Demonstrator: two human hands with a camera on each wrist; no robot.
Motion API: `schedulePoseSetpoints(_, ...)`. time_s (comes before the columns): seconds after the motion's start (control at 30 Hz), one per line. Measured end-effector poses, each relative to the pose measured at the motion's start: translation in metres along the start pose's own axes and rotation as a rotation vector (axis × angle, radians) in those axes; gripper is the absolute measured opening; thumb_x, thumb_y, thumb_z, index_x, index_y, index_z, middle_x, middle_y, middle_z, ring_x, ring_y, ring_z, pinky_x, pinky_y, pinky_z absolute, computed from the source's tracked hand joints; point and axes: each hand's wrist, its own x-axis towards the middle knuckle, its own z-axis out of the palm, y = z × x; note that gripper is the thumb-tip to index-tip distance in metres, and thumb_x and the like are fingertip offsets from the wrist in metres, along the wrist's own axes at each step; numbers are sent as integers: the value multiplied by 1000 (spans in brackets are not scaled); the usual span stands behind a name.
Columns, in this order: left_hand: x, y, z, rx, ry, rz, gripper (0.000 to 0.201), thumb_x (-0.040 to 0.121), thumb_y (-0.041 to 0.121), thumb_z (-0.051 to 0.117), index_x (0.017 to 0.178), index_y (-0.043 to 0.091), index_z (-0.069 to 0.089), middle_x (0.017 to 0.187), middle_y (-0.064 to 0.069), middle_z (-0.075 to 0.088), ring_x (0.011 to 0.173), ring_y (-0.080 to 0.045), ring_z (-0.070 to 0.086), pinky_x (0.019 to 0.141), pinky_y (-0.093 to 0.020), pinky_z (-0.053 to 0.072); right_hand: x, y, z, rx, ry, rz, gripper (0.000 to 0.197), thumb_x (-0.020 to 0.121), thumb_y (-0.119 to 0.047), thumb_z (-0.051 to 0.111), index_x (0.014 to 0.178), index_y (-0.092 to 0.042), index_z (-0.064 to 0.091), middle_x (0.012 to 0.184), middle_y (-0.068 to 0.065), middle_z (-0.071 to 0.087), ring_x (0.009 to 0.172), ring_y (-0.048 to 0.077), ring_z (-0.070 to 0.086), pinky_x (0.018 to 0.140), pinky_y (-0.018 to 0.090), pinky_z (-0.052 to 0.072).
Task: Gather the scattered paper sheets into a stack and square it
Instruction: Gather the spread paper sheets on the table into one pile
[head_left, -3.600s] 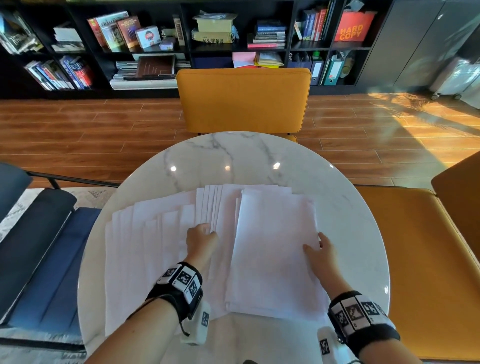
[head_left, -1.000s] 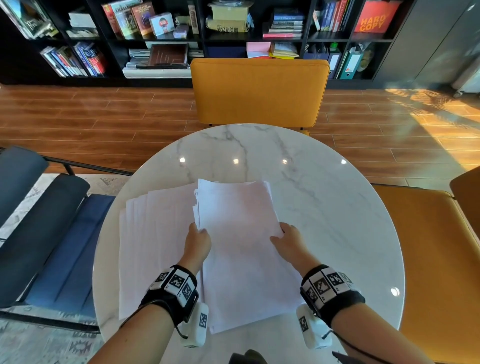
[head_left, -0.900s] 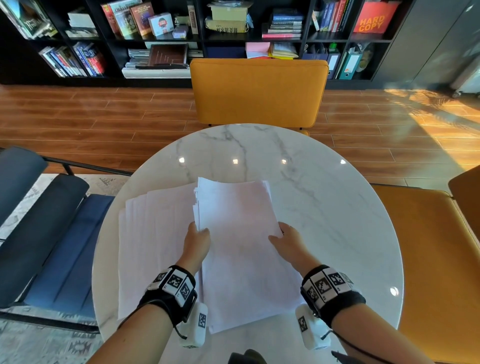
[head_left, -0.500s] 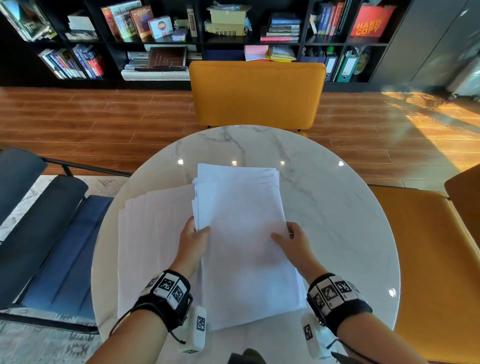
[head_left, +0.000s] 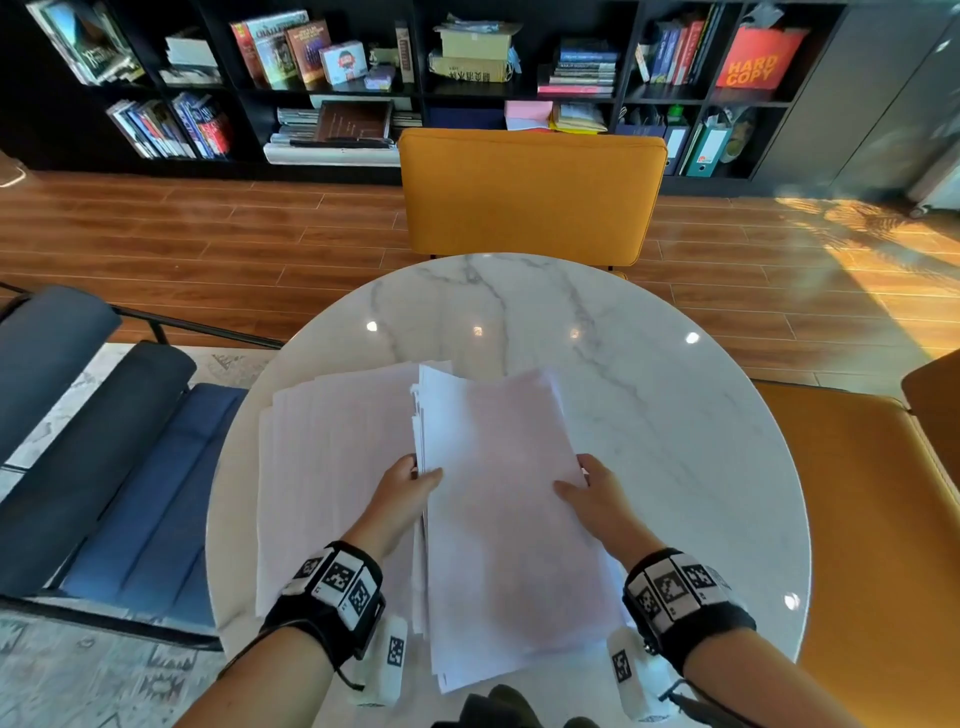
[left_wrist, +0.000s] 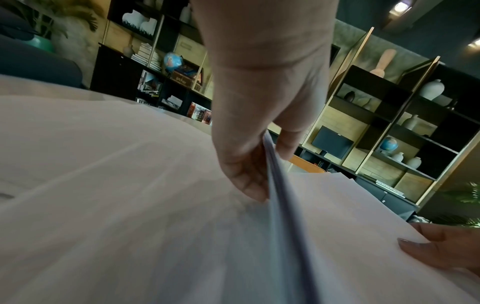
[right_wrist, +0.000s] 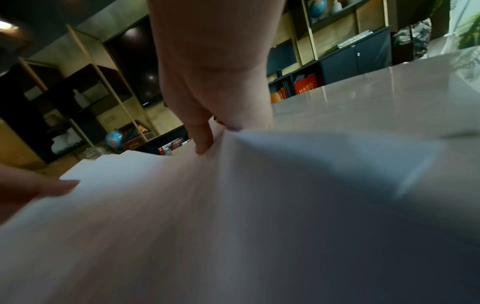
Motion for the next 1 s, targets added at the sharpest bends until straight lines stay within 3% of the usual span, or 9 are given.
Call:
schedulePoseSetpoints(0.07,1,-6,-9,-4,102,-9,15,87,19,55,90,7,63,84,-6,65,78,-26,59,79,-38,47,-2,0,0,7,-12,18,20,88,-7,58,107,-11,56,102,15,68,95,36,67,83,44,55)
schedulePoseSetpoints(0.17,1,-14,-27,35,322,-57,34,87,14,53,119,7,63,122,-12,64,109,-29,60,94,-37,47,-3,5,2,37,2,49,26,87,-7,58,114,-7,57,105,16,68,95,35,67,83,44,56)
schedulePoseSetpoints(0.27,-2,-20,-42,52,491,-153,49,86,10,51,135,8,49,143,-16,44,123,-34,50,92,-36,43,-5,7,7,14,27,67,32,87,-8,60,118,-4,57,110,17,68,96,35,66,84,43,55)
schedulePoseSetpoints(0.47,2,-33,-51,88,454,-280,62,84,14,53,143,7,35,146,-18,33,126,-38,45,97,-42,43,-6,2,20,-115,89,35,54,87,-12,60,137,-9,39,118,17,64,104,35,64,88,44,53)
schedulePoseSetpoints(0.6,8,-33,-55,128,435,-299,60,79,12,52,138,7,43,139,-18,45,120,-37,51,95,-40,48,-1,-1,29,-210,87,20,54,85,-14,60,136,-10,43,120,15,64,106,34,63,93,48,52)
schedulePoseSetpoints(0.73,9,-33,-53,182,441,-283,53,79,7,50,132,4,46,131,-20,50,115,-38,52,94,-47,49,3,-3,39,-324,86,1,54,84,-19,60,136,-10,47,126,18,57,111,36,58,97,47,48)
schedulePoseSetpoints(0.87,5,-33,-46,13,434,-199,61,83,-5,43,140,6,28,140,-18,45,113,-34,52,84,-38,47,-4,-13,46,-414,85,12,50,87,-15,57,135,-8,48,127,19,49,112,38,54,99,41,45)
schedulePoseSetpoints(1.0,4,-32,-40,-102,448,-151,62,88,-7,37,145,8,19,150,-17,33,103,-24,45,81,-33,39,-10,-13,57,-433,57,-12,43,86,-14,55,129,-8,54,122,16,50,107,35,57,95,38,47)
